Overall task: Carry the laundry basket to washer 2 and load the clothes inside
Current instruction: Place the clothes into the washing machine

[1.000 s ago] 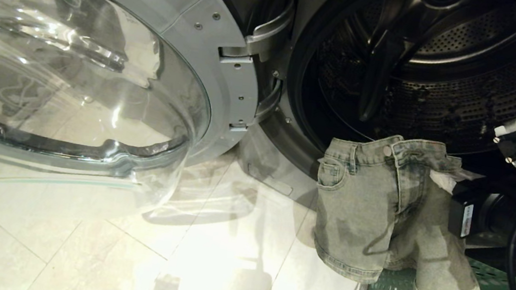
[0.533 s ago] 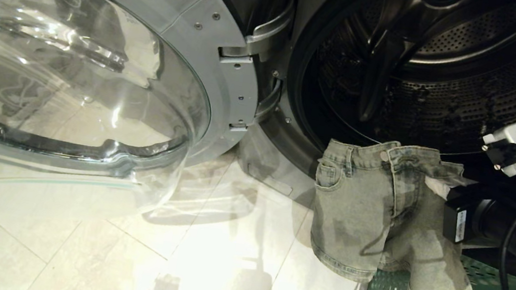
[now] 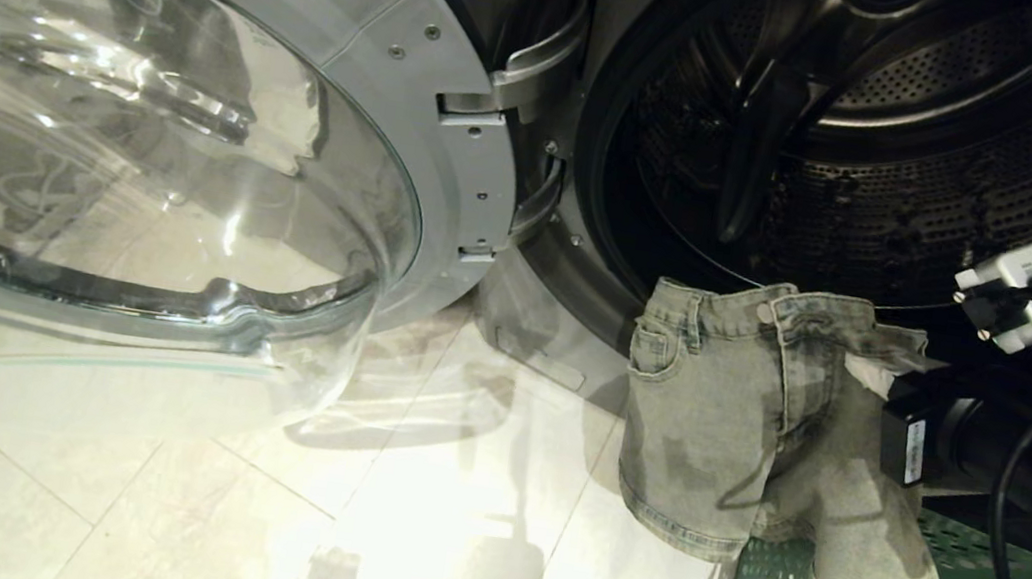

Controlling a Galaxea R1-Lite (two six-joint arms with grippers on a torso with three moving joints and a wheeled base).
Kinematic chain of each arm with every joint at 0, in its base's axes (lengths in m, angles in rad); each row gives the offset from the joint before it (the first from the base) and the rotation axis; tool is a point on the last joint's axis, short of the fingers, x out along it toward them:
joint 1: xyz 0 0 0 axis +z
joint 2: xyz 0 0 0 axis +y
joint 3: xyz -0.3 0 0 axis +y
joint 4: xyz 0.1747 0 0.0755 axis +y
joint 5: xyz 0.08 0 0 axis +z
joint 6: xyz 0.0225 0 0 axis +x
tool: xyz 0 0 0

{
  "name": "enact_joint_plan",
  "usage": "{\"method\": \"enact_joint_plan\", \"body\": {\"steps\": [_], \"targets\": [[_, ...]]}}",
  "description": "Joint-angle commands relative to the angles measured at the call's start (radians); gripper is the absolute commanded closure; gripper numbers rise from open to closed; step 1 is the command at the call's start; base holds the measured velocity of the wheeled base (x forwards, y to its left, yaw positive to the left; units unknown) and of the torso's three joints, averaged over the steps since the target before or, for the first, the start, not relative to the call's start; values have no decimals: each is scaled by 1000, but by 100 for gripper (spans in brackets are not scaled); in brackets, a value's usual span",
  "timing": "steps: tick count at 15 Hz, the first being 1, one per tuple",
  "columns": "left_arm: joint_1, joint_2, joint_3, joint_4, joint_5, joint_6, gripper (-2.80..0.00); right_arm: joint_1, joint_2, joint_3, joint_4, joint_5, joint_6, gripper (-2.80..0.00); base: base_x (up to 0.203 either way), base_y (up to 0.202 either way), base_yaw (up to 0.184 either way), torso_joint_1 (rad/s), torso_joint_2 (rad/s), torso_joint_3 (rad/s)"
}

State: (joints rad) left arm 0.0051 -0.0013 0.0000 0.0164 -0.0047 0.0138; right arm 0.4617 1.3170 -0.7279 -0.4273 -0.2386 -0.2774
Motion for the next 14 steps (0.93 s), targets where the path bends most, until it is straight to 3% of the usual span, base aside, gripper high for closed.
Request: {"method": "enact_joint_plan", "body": {"steps": [1,14], "targets": [[-1,0,2,0,0,0,0,2,2,1,-2,-1,-2,0,0,0,0,0,0,0],[1,0,2,0,0,0,0,14,28,-12,-2,-4,-1,0,0,0,0,0,0,0]]}}
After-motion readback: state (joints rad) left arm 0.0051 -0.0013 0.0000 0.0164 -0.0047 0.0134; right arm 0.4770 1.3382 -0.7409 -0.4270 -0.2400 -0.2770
